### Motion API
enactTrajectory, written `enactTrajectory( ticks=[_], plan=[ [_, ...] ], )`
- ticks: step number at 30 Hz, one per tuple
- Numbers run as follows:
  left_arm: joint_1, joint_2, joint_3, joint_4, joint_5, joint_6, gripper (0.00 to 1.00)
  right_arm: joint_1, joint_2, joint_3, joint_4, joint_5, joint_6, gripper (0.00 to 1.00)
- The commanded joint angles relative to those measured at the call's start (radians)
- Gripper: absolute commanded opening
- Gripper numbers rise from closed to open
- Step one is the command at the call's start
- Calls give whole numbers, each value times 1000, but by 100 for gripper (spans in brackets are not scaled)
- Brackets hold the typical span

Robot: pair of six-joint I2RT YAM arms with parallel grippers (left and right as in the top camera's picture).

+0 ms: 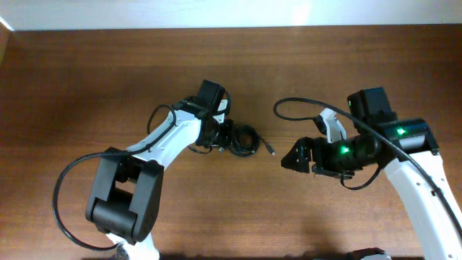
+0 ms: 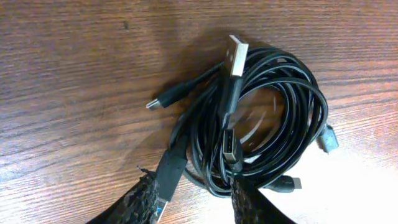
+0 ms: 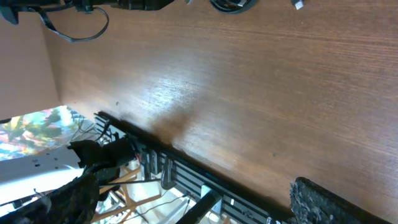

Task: Untangle cables
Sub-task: 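Close the left gripper on one black cable and lift it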

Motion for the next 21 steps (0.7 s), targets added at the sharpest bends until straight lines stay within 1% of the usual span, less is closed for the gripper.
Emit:
enactTrajectory(
  ticks=[1,4,7,11,12,15,18,21],
  plan=[
    [-3,5,10,10,22,-15,40,8,2,11,6,12,-6,99],
    [-13,10,10,33,27,-6,42,8,2,11,6,12,-6,98],
    [-28,11,10,56,27,-7,42,8,2,11,6,13,-6,98],
    [-31,13,10,65,-39,-8,37,8,2,11,5,12,-6,98],
    [-31,13,10,61,-49,-8,34,8,2,11,6,13,-6,98],
    [-32,13,8,46,-48,-8,29,8,2,11,6,13,-6,98],
    [-42,13,8,39,-48,-4,28,8,2,11,10,13,-6,98],
    [-56,21,8,47,-55,-5,29,8,2,11,10,12,-6,98]
  ],
)
